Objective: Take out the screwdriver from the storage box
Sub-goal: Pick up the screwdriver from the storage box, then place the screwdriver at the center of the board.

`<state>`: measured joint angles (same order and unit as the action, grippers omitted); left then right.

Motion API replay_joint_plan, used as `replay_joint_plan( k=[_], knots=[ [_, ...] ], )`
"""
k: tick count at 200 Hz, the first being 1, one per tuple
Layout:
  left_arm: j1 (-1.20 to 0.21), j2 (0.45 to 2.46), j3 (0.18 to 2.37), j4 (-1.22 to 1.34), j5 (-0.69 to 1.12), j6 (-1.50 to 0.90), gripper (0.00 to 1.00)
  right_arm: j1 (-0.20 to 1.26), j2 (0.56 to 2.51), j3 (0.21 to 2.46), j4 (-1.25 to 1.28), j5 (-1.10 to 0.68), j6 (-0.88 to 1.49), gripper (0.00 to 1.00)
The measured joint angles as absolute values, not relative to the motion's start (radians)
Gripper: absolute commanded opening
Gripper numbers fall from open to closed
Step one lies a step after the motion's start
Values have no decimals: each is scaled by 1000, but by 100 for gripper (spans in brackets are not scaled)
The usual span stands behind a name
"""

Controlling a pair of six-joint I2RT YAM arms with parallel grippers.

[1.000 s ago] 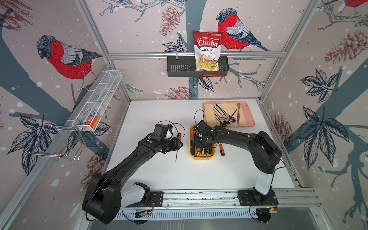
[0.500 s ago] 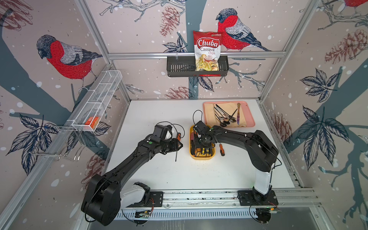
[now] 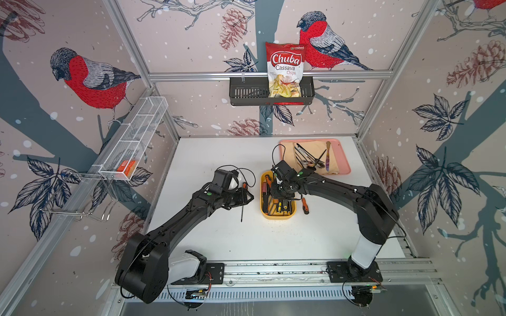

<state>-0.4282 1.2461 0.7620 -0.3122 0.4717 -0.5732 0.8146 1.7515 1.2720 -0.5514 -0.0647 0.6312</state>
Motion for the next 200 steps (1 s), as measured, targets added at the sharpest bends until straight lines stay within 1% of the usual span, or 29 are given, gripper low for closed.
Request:
replay_joint_plan(
  k=[37,97,148,163,200],
  knots=[
    [-483,1308,809,-284,472,-578,44,759,1656,1222,-590,-59,621,21],
    [-564,1413,879,-245,470,-603,43,611,1539,1125,-687,-25,549,22],
    [-591,1448,897,-221,469,-617,43,522,1530,1055,-745,25,494,22],
    [-594,1453,897,-217,468,-620,43,512,1543,1044,-750,54,477,22],
    [-597,1459,897,-212,467,-622,43,493,1588,1013,-743,54,448,22]
  ],
)
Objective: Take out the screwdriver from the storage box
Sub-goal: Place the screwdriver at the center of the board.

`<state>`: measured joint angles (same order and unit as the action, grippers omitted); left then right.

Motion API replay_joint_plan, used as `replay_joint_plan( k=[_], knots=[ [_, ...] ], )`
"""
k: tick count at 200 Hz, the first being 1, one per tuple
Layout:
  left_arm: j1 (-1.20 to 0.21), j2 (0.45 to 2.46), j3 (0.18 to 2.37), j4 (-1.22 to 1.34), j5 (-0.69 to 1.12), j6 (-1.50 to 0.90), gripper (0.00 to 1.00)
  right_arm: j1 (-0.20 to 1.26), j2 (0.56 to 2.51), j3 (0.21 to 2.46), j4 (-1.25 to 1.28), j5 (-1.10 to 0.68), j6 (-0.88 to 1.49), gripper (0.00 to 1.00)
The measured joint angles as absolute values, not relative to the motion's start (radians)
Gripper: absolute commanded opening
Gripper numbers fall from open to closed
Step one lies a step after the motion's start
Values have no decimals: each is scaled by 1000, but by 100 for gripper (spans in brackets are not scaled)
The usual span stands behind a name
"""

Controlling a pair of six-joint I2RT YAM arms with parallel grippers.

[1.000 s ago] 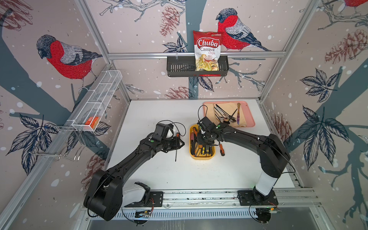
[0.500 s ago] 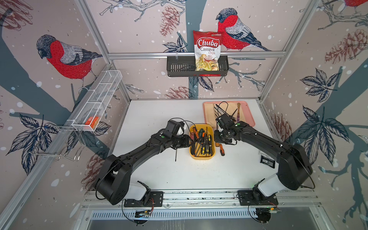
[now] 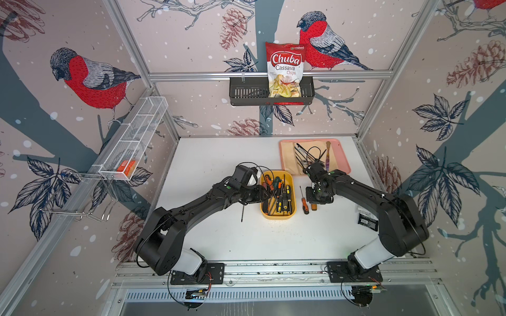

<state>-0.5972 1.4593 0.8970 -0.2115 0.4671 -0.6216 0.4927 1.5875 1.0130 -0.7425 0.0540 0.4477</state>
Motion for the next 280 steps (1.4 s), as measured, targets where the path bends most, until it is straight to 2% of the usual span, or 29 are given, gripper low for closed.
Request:
replay_joint_plan(
  k=[85,152,187,280],
  knots=[
    [-597,1470,889,-211,463,-622,43,488,1665,990,-685,41,440,25],
    [-597,1480,891,-212,462,-620,43,487,1676,981,-671,31,440,35],
    [-597,1479,890,-212,459,-620,43,487,1676,980,-663,31,440,36],
    [-601,1479,911,-215,432,-650,42,487,1522,996,-683,23,440,36]
  ],
)
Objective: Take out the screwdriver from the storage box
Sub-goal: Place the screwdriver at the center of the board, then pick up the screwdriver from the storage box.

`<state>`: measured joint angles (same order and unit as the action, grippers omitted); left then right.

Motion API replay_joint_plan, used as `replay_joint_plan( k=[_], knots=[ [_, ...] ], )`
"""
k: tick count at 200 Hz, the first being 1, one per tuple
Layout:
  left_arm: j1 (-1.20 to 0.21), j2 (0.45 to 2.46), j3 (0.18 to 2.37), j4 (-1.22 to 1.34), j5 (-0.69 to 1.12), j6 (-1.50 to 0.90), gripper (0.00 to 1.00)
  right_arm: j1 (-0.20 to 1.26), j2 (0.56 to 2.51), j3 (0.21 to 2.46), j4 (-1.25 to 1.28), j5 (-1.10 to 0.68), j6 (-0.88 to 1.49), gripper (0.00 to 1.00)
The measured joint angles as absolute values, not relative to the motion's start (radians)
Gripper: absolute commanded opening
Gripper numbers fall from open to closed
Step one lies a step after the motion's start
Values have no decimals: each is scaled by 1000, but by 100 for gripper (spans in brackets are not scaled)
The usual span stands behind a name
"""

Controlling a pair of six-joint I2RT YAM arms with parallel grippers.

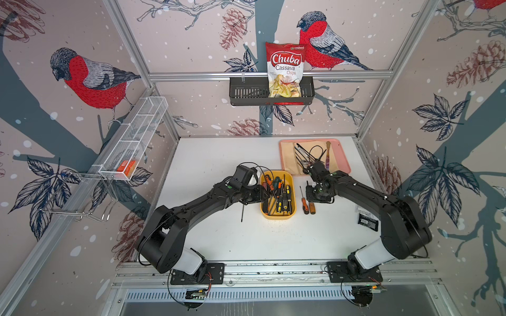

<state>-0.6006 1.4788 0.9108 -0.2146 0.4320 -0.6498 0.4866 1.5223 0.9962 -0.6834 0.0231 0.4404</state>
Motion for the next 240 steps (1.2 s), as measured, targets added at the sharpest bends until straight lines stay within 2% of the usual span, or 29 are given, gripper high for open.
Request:
replay_joint_plan(
  k=[151,240],
  knots=[
    [-662,1630,1116,-280,252,-758,42,516,1225,891,-501,-228,431,38],
    [-680,1789,1285,-352,112,-829,43,544,1198,852,-400,-317,422,39]
  ],
)
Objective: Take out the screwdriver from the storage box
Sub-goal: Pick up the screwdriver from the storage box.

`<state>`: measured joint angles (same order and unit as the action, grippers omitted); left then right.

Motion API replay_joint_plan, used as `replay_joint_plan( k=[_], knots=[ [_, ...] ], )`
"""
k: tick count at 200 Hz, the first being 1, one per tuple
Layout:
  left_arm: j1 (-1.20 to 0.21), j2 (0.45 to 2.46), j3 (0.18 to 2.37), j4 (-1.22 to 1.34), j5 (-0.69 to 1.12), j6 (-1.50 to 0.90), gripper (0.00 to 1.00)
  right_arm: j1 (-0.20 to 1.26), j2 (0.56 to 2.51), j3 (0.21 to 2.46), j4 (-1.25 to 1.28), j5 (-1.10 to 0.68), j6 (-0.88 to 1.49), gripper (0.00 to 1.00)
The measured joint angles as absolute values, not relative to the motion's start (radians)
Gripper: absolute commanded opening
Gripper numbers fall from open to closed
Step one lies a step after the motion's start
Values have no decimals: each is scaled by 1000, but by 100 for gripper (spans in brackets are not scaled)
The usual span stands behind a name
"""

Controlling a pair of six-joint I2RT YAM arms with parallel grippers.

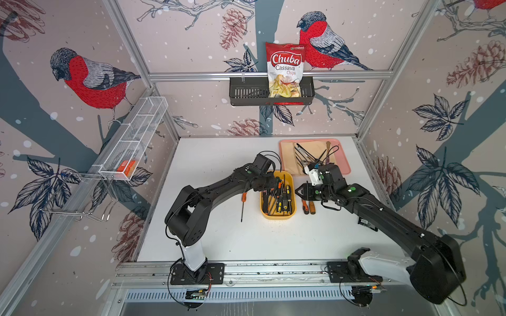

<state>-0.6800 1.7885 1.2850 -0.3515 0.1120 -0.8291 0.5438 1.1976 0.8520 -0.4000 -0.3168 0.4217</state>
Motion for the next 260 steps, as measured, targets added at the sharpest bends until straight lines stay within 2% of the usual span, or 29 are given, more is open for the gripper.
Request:
replay_joint_plan(
  k=[66,174,219,260],
  knots=[
    [-685,1903,1396,-402,23,-861,41,547,1198,846,-368,-347,415,39],
    [-689,2030,1484,-437,-32,-867,31,529,1196,831,-368,-350,389,39],
    [-689,2043,1493,-436,-29,-865,23,523,1196,830,-368,-350,389,40],
    [-689,2046,1496,-436,-28,-861,12,523,1196,830,-368,-350,389,39]
  ],
)
